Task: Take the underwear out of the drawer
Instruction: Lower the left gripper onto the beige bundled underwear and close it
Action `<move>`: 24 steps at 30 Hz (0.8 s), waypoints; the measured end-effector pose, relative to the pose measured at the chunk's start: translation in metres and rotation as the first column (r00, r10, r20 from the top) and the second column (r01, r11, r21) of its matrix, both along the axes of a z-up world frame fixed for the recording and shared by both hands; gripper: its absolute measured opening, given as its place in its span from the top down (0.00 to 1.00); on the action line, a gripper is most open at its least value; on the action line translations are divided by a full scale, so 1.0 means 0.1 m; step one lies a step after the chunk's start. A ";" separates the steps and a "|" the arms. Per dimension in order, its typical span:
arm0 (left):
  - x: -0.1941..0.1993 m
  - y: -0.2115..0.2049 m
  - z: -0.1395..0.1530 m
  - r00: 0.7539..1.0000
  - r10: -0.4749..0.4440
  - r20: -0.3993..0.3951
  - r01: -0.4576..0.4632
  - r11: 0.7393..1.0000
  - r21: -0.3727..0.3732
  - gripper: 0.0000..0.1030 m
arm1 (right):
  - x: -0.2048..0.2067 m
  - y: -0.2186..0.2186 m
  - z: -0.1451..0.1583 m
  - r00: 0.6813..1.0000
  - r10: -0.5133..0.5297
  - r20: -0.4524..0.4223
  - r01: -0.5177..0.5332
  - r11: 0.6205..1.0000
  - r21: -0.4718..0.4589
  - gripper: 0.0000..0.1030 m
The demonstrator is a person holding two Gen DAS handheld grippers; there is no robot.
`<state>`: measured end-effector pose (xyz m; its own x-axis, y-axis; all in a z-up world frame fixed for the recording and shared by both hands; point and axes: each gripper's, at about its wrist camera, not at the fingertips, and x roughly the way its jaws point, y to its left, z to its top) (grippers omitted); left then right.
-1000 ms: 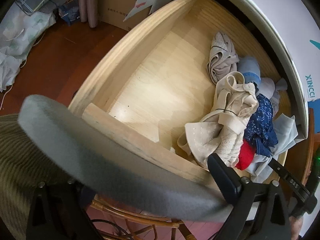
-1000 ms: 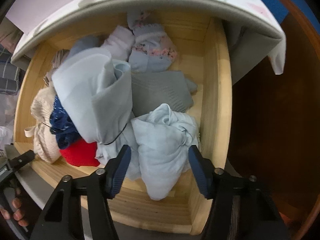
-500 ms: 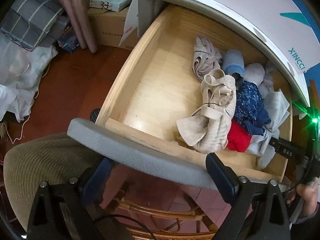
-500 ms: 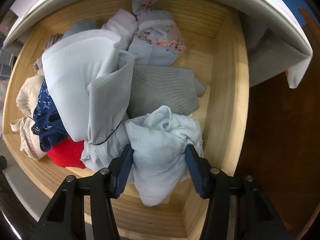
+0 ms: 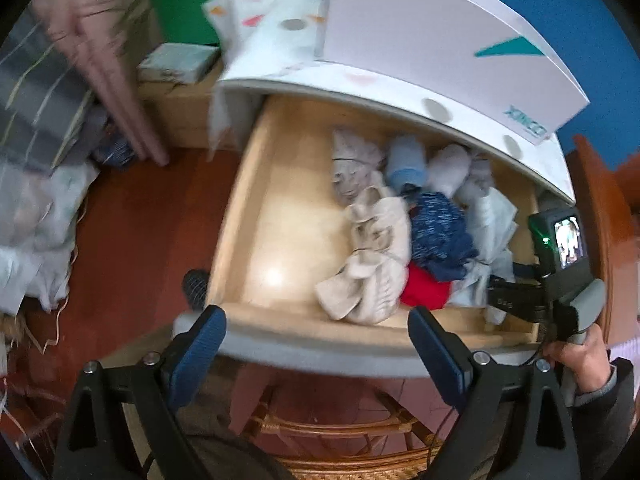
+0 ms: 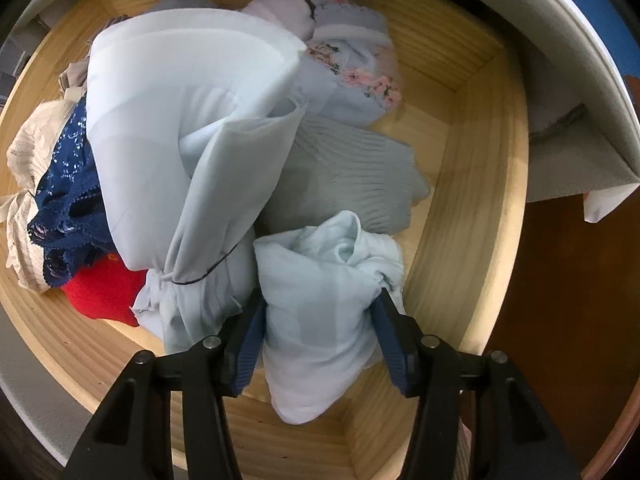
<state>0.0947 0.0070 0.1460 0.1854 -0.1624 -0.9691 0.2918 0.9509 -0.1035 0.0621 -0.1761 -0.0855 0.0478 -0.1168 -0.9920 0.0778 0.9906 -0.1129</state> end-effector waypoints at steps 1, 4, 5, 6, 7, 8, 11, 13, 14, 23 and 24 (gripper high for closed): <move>0.05 -0.06 -0.04 1.000 -0.015 -0.014 0.015 1.000 -0.003 0.08 | 0.03 0.02 -0.03 1.000 0.001 -0.001 -0.001 1.000 -0.001 0.53; 0.19 -0.25 -0.24 0.995 -0.078 -0.062 0.077 0.997 -0.018 0.09 | -0.05 -0.02 0.05 1.000 -0.011 0.005 0.011 1.000 0.009 0.56; 0.24 -0.34 -0.33 0.991 -0.110 -0.081 0.108 0.994 -0.024 0.09 | -0.04 -0.06 0.09 1.000 -0.018 0.008 0.018 1.000 0.016 0.56; 0.26 -0.39 -0.40 0.988 -0.125 -0.094 0.124 0.992 -0.021 0.09 | -0.03 -0.05 0.08 1.000 -0.026 0.013 0.025 0.999 0.020 0.58; 0.29 -0.45 -0.48 0.986 -0.131 -0.100 0.131 0.991 -0.014 0.09 | -0.06 -0.05 0.07 0.999 -0.031 0.016 0.031 0.999 0.023 0.58; 0.32 -0.51 -0.57 0.984 -0.143 -0.107 0.143 0.990 -0.011 0.09 | -0.09 -0.08 0.13 0.999 -0.035 0.018 0.034 0.999 0.026 0.58; 0.39 -0.61 -0.79 0.980 -0.154 -0.123 0.154 0.988 -0.006 0.09 | -0.06 -0.04 0.08 0.999 -0.041 0.017 0.041 0.999 0.025 0.58; 0.43 -0.64 -0.94 0.978 -0.160 -0.132 0.161 0.987 -0.002 0.09 | -0.07 -0.07 0.08 0.999 -0.042 0.013 0.042 0.999 0.023 0.58; 0.44 -0.64 -0.99 0.979 -0.154 -0.131 0.156 0.988 0.006 0.09 | -0.06 -0.11 0.08 0.999 -0.042 0.010 0.042 0.999 0.022 0.58; 0.54 -0.63 -1.36 0.969 -0.154 -0.193 0.151 0.988 -0.032 0.09 | -0.13 -0.36 0.21 0.999 -0.052 -0.004 0.052 0.998 0.029 0.57; 0.56 -0.66 -1.38 0.967 -0.153 -0.205 0.148 0.988 -0.039 0.10 | -0.12 -0.36 0.21 0.999 -0.052 -0.005 0.052 0.998 0.029 0.57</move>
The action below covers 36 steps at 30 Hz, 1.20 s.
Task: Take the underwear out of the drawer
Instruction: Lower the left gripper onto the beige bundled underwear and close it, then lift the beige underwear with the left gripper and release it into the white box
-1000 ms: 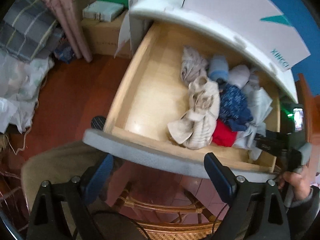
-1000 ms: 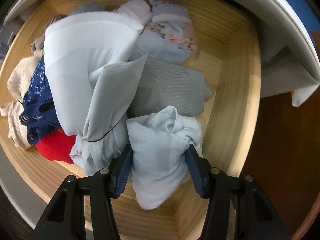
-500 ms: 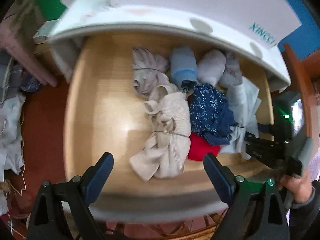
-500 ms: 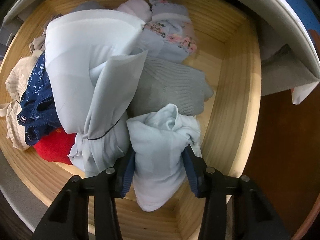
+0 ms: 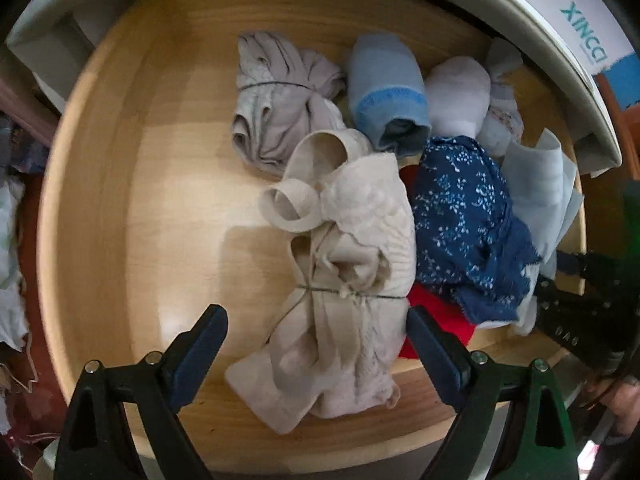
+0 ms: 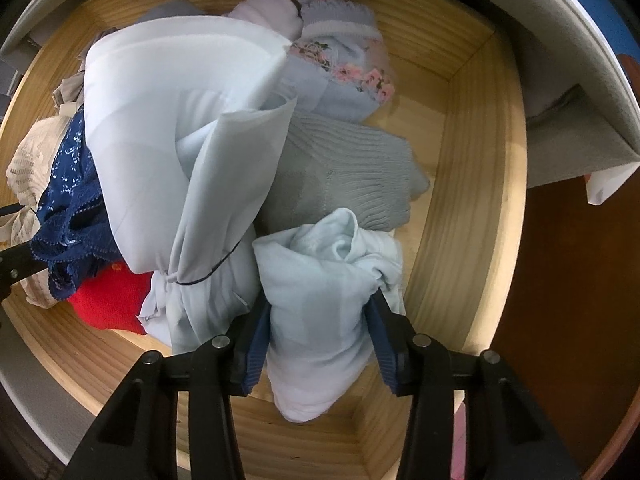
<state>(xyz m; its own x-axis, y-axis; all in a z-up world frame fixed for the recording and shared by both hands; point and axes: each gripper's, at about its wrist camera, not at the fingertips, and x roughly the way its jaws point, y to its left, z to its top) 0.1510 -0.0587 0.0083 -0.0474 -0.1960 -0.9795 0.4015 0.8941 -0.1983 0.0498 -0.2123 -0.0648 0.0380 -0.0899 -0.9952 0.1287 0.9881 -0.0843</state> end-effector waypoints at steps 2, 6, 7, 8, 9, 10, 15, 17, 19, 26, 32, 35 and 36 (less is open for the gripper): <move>0.07 -0.03 -0.03 1.000 -0.010 -0.011 0.010 1.000 0.004 0.10 | 0.03 0.00 0.00 1.000 0.001 -0.004 -0.001 1.000 0.000 0.56; 0.19 -0.10 -0.11 0.999 -0.022 -0.049 0.023 0.999 0.035 0.10 | 0.09 0.01 -0.05 1.000 0.008 -0.021 -0.008 1.000 -0.003 0.56; 0.21 -0.11 -0.13 0.998 -0.026 -0.055 0.029 0.999 0.041 0.10 | 0.11 0.01 -0.06 1.000 0.008 -0.022 -0.008 1.000 -0.003 0.56; 0.24 -0.11 -0.15 0.998 -0.025 -0.060 0.028 0.999 0.043 0.10 | 0.12 0.01 -0.07 1.000 0.007 -0.024 -0.008 1.000 -0.003 0.56; 0.26 -0.11 -0.16 0.998 -0.020 -0.064 0.023 0.999 0.045 0.10 | 0.14 0.00 -0.06 1.000 0.009 -0.025 -0.009 1.000 -0.004 0.56; 0.29 -0.12 -0.18 0.997 -0.021 -0.069 0.024 0.998 0.054 0.10 | 0.15 0.00 -0.07 1.000 0.008 -0.023 -0.008 1.000 -0.003 0.55; 0.33 -0.17 -0.29 0.997 -0.031 -0.070 0.035 0.997 0.071 0.23 | 0.15 0.02 -0.08 1.000 0.010 -0.009 -0.010 1.000 -0.021 0.55; 0.29 -0.22 -0.33 0.996 -0.030 -0.079 0.035 0.997 0.069 0.35 | 0.11 0.04 -0.07 1.000 0.006 -0.005 -0.006 1.000 -0.025 0.55; 0.27 -0.22 -0.32 0.997 -0.018 -0.078 0.023 0.998 0.063 0.39 | 0.12 0.03 -0.08 1.000 0.006 -0.003 -0.006 1.000 -0.021 0.56; 0.16 -0.27 -0.29 0.999 -0.036 -0.017 0.038 0.995 0.089 0.46 | 0.03 0.05 -0.04 1.000 0.004 0.009 -0.004 1.000 -0.031 0.56; 0.05 -0.23 -0.13 0.999 -0.032 0.035 0.031 0.999 0.044 0.47 | -0.02 0.07 0.00 1.000 -0.004 0.009 0.004 1.000 -0.031 0.58; 0.03 -0.20 0.00 0.997 -0.037 0.064 0.035 0.999 0.025 0.47 | -0.07 0.02 0.03 0.999 -0.032 0.025 0.032 0.999 -0.012 0.64; 0.02 -0.20 0.04 0.997 -0.037 0.072 0.037 0.999 0.013 0.47 | -0.08 0.01 0.03 0.999 -0.037 0.027 0.037 0.999 -0.005 0.65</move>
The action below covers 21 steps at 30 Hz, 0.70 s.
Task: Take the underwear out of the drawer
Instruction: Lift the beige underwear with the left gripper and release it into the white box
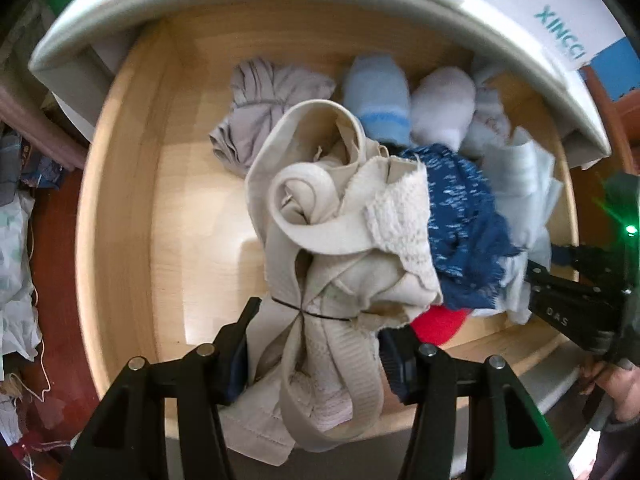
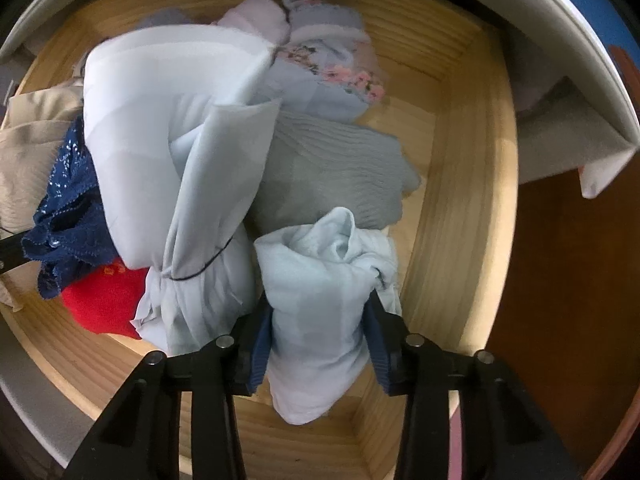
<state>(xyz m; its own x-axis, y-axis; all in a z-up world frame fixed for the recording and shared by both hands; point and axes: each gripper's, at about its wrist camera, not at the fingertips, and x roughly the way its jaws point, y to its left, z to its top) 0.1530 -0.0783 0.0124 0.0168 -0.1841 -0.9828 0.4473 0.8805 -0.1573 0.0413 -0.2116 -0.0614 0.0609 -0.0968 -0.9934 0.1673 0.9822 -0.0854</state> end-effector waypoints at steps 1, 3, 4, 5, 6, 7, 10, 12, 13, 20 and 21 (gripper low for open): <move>-0.01 0.01 0.03 1.000 -0.001 0.005 0.001 1.000 -0.008 0.47 | -0.03 -0.02 0.01 1.000 -0.009 0.004 0.009 1.000 0.013 0.66; -0.05 0.05 0.11 1.000 -0.007 0.015 0.007 0.999 -0.031 0.47 | -0.06 -0.05 0.03 1.000 -0.022 0.007 0.022 0.999 0.040 0.68; -0.04 0.09 0.14 1.000 -0.009 0.015 0.009 0.999 -0.043 0.47 | -0.08 -0.06 0.04 1.000 -0.027 0.007 0.026 0.998 0.053 0.68; -0.03 0.12 0.17 1.000 -0.009 0.011 0.009 0.998 -0.056 0.47 | -0.10 -0.07 0.04 0.999 -0.034 0.007 0.034 0.997 0.068 0.68; -0.04 0.13 0.20 1.000 -0.009 0.009 0.009 0.998 -0.066 0.47 | -0.11 -0.09 0.05 0.999 -0.044 0.009 0.043 0.996 0.079 0.68; -0.08 0.13 0.23 1.000 -0.014 0.009 0.015 0.997 -0.075 0.47 | -0.13 -0.10 0.06 0.999 -0.052 0.012 0.051 0.994 0.093 0.68; -0.13 0.07 0.32 0.999 -0.032 0.025 0.033 0.997 -0.071 0.47 | -0.14 -0.13 0.07 0.998 -0.053 0.013 0.052 0.995 0.090 0.69; -0.15 0.01 0.37 0.999 -0.035 0.027 0.038 0.995 -0.088 0.47 | -0.14 -0.11 0.06 0.999 -0.039 0.007 0.038 0.997 0.061 0.69; -0.16 0.05 0.41 0.999 -0.040 0.034 0.043 0.995 -0.095 0.47 | -0.15 -0.09 0.05 1.000 -0.030 0.006 0.029 0.999 0.044 0.69; -0.11 0.34 0.89 0.990 -0.059 0.130 0.072 0.993 -0.095 0.47 | -0.27 -0.02 0.06 0.999 -0.028 0.016 0.027 0.999 0.022 0.69; -0.10 0.36 0.96 0.988 -0.052 0.144 0.067 0.993 -0.099 0.47 | -0.28 -0.03 0.05 0.999 -0.030 0.014 0.030 0.999 0.022 0.69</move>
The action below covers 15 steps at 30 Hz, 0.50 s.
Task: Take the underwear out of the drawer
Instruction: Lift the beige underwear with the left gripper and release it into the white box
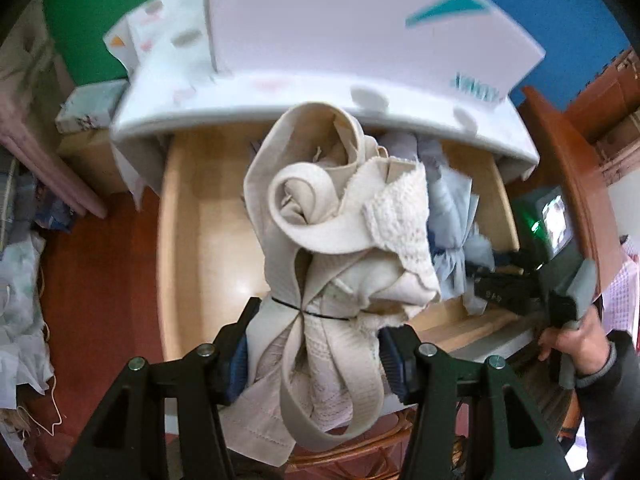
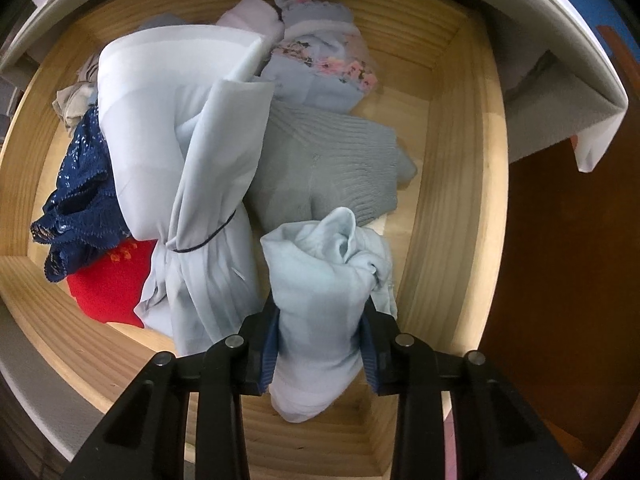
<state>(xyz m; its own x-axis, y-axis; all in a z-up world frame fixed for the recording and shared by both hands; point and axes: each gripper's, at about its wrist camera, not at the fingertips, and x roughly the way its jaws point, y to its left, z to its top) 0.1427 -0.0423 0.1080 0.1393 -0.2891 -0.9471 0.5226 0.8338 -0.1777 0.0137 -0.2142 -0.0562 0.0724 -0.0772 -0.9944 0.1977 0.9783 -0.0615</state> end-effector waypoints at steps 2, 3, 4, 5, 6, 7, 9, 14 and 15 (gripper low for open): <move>0.04 0.02 0.16 0.999 0.013 0.034 -0.013 1.000 -0.015 0.47 | -0.04 0.06 -0.02 1.000 -0.015 -0.006 0.015 1.000 -0.007 0.69; 0.06 0.05 0.24 0.999 0.022 0.050 -0.020 1.000 -0.024 0.47 | -0.04 0.07 -0.03 1.000 -0.020 -0.006 0.020 1.000 -0.009 0.69; 0.08 0.07 0.32 0.998 0.032 0.062 -0.030 0.999 -0.035 0.47 | -0.06 0.09 -0.02 1.000 -0.029 -0.006 0.029 1.000 -0.008 0.69; 0.10 0.09 0.40 0.997 0.041 0.072 -0.038 0.998 -0.048 0.47 | -0.06 0.08 -0.01 0.999 -0.042 -0.004 0.042 0.999 -0.005 0.69; 0.13 0.10 0.47 0.995 0.049 0.082 -0.045 0.997 -0.055 0.47 | -0.06 0.08 -0.02 0.999 -0.051 -0.004 0.051 0.999 -0.004 0.69; 0.16 0.12 0.56 0.994 0.059 0.094 -0.053 0.997 -0.061 0.47 | -0.05 0.08 -0.02 0.998 -0.057 -0.006 0.057 0.998 -0.005 0.69; 0.21 0.12 0.67 0.992 0.070 0.109 -0.061 0.995 -0.077 0.47 | -0.03 0.06 -0.02 0.998 -0.061 -0.003 0.061 0.998 -0.005 0.69; 0.37 0.13 1.08 0.984 0.088 0.154 -0.069 0.990 -0.125 0.47 | -0.02 0.05 -0.02 0.998 -0.061 -0.002 0.061 0.998 -0.009 0.69; 0.41 0.12 1.19 0.982 0.088 0.170 -0.065 0.989 -0.133 0.47 | -0.03 0.05 -0.01 0.998 -0.061 -0.001 0.061 0.998 -0.010 0.69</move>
<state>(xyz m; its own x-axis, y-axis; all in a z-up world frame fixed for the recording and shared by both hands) 0.1836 -0.0299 0.2273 0.3259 -0.3871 -0.8625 0.4905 0.8492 -0.1958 0.0111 -0.2095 -0.0576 0.0661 -0.0909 -0.9937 0.2571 0.9638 -0.0710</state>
